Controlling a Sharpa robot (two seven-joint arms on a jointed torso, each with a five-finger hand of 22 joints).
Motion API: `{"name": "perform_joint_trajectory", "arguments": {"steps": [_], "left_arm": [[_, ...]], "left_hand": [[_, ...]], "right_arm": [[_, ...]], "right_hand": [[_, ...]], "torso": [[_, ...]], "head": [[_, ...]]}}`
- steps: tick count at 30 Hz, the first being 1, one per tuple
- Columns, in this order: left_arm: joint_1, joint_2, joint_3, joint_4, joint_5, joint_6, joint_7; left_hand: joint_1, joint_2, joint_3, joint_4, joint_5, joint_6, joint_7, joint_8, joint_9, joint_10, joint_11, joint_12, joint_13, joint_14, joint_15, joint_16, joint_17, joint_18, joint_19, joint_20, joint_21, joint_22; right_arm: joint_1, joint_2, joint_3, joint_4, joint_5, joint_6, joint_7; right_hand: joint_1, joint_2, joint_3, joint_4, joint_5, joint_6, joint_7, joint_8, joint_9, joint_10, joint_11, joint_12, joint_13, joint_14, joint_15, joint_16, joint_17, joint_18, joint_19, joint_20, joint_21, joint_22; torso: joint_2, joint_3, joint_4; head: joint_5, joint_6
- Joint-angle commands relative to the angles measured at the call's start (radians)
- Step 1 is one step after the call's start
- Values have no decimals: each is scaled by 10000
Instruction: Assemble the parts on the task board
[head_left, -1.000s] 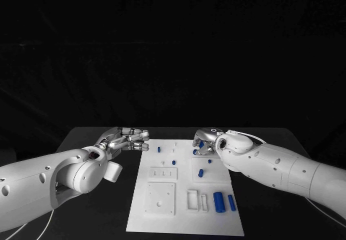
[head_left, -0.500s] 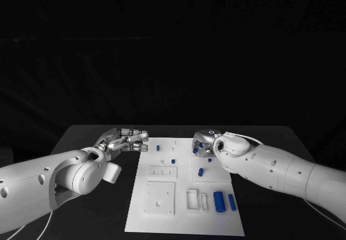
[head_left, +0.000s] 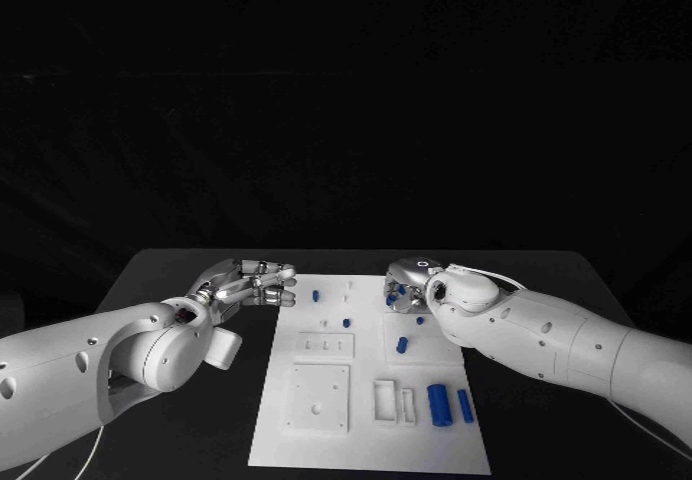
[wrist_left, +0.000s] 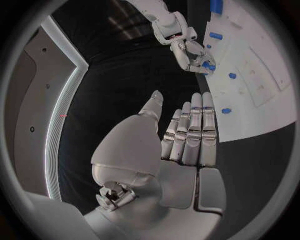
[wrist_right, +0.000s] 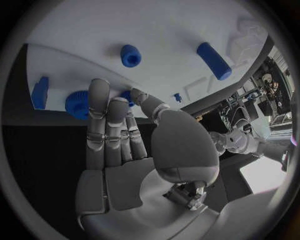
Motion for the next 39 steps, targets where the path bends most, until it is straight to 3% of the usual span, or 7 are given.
{"name": "perform_joint_trajectory", "arguments": {"steps": [1,8,17,21,31,36,39], "left_arm": [[28,30,10,9,-42,189,-18],[28,34,9,-1,-42,185,-64],[28,61,9,-55,-44,121,-93],[29,84,10,-79,-45,92,-92],[30,188,11,-128,-47,62,-104],[30,273,12,-166,-54,65,-111],[30,324,13,-192,-71,86,-108]], "left_hand": [[-37,43,-53,6,-13,-68,-13,7,5,-59,8,-38,8,-26,71,-41,-5,-147,-39,28,-38,-9],[-51,13,-63,18,-13,-209,2,-6,-3,-78,17,-39,8,-29,74,-47,-4,-147,-38,32,-43,-31],[-35,5,-47,15,-12,-296,13,-6,-5,-95,23,-39,8,-31,77,-48,-4,-145,-35,35,-44,-44],[-35,5,-47,15,-12,-296,13,-6,-5,-95,23,-39,8,-31,77,-48,-4,-145,-35,35,-44,-44],[-29,-1,-37,9,-12,-312,15,-4,-5,-105,26,-38,8,-36,79,-50,-4,-143,-35,37,-43,-50],[-29,-1,-37,9,-12,-312,15,-4,-5,-105,26,-38,8,-36,79,-50,-4,-143,-35,37,-43,-50],[-29,-1,-37,9,-12,-312,15,-4,-5,-105,26,-38,8,-36,79,-50,-4,-143,-35,37,-43,-50]], "right_arm": [[-51,4,-29,21,-189,-135,-140],[-51,3,-29,110,-397,-832,-388],[16,48,-21,348,-517,-1967,-790],[82,209,-17,328,-603,-2159,-1002],[204,783,-11,39,-750,-2367,-1353],[224,1086,-10,-173,-787,-2476,-1450],[225,1255,-10,-313,-811,-2579,-1511]], "right_hand": [[1,112,-15,102,-108,188,-44,43,25,205,-55,-22,4,8,-58,32,10,-92,236,-78,-41,43],[267,357,206,-16,-497,846,-185,34,46,906,-269,-23,12,28,-213,21,26,-254,225,-235,-15,183],[198,294,351,-40,-422,1039,-235,27,36,1065,-325,-21,10,27,-286,27,87,-334,219,-331,-22,388],[206,301,326,-23,-538,1076,-243,29,37,1075,-334,-22,9,25,-307,28,101,-328,223,-350,-38,432],[217,297,357,-15,-566,1078,-243,26,33,1070,-329,-19,11,22,-308,17,123,-334,219,-355,-74,535],[206,284,355,-11,-571,1046,-236,21,28,1047,-325,-23,8,24,-303,14,126,-335,218,-354,-89,557],[213,278,356,-16,-563,1027,-233,21,27,1031,-320,-24,8,29,-296,17,129,-336,226,-349,-89,568]], "torso": [[44,7,1],[74,7,-3],[106,3,33],[116,-9,25],[158,3,30],[166,-7,62],[177,-28,111]], "head": [[13,37],[5,119],[16,268],[36,334],[88,408],[113,403],[94,411]]}}
